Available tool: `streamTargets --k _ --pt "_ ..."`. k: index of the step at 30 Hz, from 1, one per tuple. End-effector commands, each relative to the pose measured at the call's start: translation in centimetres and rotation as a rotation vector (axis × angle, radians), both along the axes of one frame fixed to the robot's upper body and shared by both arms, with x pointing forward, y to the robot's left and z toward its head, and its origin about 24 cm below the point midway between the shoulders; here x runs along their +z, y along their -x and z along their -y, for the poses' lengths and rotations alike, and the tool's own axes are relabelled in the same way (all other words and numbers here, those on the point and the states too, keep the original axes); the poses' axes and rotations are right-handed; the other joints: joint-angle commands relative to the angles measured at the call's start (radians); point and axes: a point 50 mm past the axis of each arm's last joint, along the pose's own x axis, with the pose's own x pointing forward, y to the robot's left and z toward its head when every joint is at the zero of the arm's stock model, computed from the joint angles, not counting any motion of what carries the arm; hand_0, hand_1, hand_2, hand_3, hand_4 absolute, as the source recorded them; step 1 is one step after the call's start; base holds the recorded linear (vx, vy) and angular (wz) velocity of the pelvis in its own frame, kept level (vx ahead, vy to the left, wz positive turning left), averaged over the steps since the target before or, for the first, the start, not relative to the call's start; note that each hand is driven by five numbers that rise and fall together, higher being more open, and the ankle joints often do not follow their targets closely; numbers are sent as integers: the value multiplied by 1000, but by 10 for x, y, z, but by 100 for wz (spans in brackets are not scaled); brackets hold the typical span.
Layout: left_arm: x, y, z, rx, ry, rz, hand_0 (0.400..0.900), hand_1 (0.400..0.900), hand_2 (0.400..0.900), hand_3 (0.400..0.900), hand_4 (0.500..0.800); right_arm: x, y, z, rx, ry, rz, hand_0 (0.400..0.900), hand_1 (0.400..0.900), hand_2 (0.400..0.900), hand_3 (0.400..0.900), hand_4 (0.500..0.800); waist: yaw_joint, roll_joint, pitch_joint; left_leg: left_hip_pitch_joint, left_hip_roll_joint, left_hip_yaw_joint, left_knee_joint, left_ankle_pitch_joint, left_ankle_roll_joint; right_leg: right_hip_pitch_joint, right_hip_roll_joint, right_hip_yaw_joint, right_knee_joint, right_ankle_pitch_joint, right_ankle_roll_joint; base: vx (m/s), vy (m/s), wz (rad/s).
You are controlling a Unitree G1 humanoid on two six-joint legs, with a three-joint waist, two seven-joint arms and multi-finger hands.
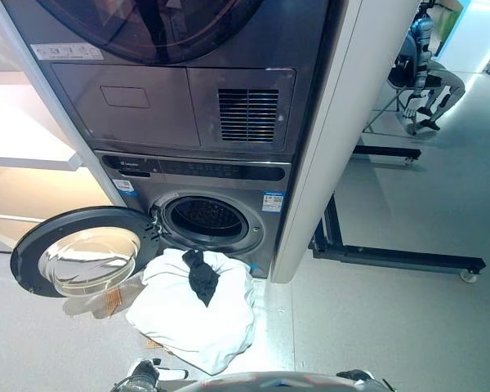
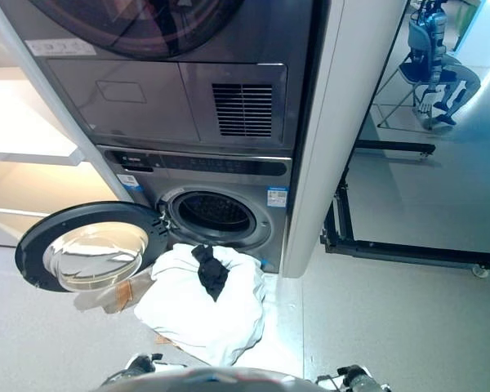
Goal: Put the clothes in the basket into the washing machine.
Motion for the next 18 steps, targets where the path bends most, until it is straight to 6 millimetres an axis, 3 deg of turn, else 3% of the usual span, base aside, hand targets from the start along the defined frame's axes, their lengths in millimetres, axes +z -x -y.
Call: streamTargets --k 1,9,13,16,17,18 --pt "10 -16 -30 24 -95 17 900 900 900 900 800 5 -24 4 86 27 22 900 900 900 900 800 0 -42 -2 -12 -42 -8 -39 -29 42 3 -26 5 16 -5 35 -9 -55 0" --pt "13 -30 -27 33 -73 57 900 900 900 900 800 9 -41 3 149 10 61 900 900 900 900 800 -6 -32 30 -31 -18 -25 -23 -14 29 -15 6 30 31 -26 7 -18 -100 0" --pt "15 -43 -18 94 -49 119 900 900 900 900 800 14 -57 4 163 17 100 900 900 900 900 800 -4 -71 74 -140 -4 -52 243 -65 32 -65 -10 54 57 -18 -30 -46 -146 -3" --pt "13 -40 -15 144 -27 139 900 900 900 900 800 17 -59 11 165 48 104 900 900 900 900 800 21 -80 121 -286 -28 -94 448 0 23 -55 -5 67 74 -22 -56 93 -72 -30" --pt "12 -39 -14 150 -22 137 900 900 900 900 800 18 -59 14 155 57 102 900 900 900 900 800 32 -72 136 -319 -33 -97 455 20 18 -43 1 71 79 -28 -57 317 44 -52" --pt "10 -32 -14 167 -13 123 900 900 900 900 800 19 -57 20 137 75 99 900 900 900 900 800 58 -52 159 -387 -31 -73 410 86 5 -8 17 78 84 -48 -58 367 89 -46"
